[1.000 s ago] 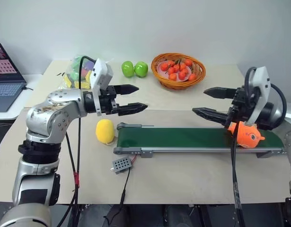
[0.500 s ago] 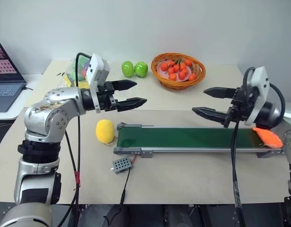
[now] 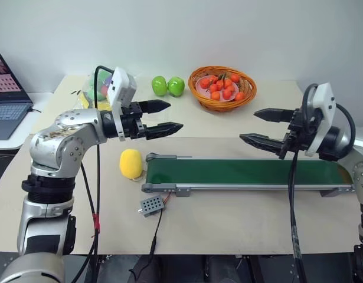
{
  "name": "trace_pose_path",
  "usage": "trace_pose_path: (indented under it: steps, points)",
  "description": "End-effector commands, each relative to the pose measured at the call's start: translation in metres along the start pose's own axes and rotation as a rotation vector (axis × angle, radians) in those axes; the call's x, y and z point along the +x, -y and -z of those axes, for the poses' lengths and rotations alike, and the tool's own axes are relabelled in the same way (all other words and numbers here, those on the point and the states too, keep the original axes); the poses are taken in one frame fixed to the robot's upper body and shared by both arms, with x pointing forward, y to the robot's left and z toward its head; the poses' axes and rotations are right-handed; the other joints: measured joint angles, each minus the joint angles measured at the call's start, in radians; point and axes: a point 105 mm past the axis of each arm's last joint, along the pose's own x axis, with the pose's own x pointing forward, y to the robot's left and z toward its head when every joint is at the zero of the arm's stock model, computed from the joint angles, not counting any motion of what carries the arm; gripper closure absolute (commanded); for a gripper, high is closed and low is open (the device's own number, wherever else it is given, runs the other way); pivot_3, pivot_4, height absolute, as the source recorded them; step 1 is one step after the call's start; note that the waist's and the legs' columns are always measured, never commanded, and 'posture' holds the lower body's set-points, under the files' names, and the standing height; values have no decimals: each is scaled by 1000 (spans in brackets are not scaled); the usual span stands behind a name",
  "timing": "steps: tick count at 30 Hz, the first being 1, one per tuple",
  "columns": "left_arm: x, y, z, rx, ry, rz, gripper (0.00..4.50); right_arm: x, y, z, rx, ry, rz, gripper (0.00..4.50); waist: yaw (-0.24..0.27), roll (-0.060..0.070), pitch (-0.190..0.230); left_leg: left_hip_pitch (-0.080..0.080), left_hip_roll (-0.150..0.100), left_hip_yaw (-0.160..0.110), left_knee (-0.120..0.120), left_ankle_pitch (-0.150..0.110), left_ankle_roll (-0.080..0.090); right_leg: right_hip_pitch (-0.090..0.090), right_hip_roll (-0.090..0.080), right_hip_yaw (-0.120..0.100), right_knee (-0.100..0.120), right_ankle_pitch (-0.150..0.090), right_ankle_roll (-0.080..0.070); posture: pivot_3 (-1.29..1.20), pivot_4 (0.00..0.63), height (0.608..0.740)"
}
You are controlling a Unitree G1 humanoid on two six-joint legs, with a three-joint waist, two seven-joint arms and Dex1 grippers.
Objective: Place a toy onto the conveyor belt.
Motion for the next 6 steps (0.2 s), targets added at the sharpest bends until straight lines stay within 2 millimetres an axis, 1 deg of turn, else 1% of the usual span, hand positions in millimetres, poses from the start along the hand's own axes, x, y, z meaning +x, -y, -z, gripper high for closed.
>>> trace_pose_path:
  steps: [1, 6]
  points:
    - [-3, 3, -9, 54, 20, -2, 119, -2, 2, -12, -52, 35, 12, 0, 0, 0, 0, 0, 0, 0, 0, 0, 0, 0, 0, 0, 0, 0, 0, 0, 150, 738]
    - [-4, 3, -9, 66, 5, -3, 119, -2, 3, -11, -52, 33, 13, 0, 0, 0, 0, 0, 0, 0, 0, 0, 0, 0, 0, 0, 0, 0, 0, 0, 150, 738]
